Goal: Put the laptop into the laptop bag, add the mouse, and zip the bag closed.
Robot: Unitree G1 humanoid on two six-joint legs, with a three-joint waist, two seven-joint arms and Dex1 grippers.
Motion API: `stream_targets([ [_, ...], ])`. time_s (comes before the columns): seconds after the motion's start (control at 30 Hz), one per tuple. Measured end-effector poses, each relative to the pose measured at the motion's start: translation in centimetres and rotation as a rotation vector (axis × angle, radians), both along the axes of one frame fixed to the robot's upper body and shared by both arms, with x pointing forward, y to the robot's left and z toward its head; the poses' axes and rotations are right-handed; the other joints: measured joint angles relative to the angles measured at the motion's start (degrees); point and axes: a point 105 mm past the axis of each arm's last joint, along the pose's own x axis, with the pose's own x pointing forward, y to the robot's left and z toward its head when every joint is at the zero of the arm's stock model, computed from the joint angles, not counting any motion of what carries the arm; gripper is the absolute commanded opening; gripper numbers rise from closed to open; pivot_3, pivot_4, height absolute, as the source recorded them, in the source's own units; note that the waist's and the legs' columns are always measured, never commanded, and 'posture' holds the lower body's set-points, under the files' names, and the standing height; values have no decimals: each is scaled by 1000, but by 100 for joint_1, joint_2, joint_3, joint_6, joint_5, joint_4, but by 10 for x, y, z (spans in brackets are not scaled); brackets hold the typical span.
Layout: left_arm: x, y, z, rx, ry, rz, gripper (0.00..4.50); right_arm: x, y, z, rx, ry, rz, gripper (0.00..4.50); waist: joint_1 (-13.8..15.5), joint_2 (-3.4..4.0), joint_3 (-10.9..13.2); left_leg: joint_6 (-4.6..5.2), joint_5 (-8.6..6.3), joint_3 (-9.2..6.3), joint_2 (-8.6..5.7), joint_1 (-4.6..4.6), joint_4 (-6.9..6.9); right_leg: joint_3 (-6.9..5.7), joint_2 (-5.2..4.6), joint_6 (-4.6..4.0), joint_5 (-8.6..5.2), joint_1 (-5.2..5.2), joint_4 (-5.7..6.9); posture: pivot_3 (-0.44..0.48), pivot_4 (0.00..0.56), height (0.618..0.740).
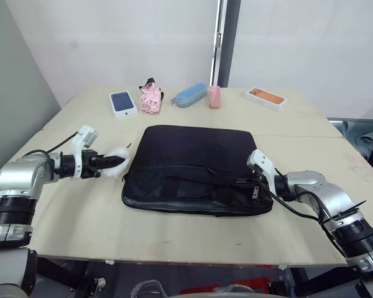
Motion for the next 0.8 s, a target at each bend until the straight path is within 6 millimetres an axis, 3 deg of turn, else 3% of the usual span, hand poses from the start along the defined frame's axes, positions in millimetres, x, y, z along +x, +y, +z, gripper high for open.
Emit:
stream_targets([
  [0.27, -22, 16, 4, 34, 38, -1, 886, 1, 4, 0, 15, 8, 13, 0, -36, -15, 9, -1, -1, 9, -1, 12, -34, 7, 2, 1, 0, -7, -11, 0, 150, 740],
  [0.6, -77, 40, -43, 89, 241, -32, 886, 3, 7, 2, 15, 4, 24, 0, -100, -24, 5, -4, -3, 37, 5, 13, -69, 30, 15, 1, -1, -17, -67, 0, 150, 740],
  [0.8, -87, 41, -49, 65, 275, -34, 886, 3, 6, 2, 13, 5, 22, 0, -85, -31, 1, -5, -3, 65, 5, 32, -87, 51, 16, 1, -1, -18, -75, 0, 150, 740],
])
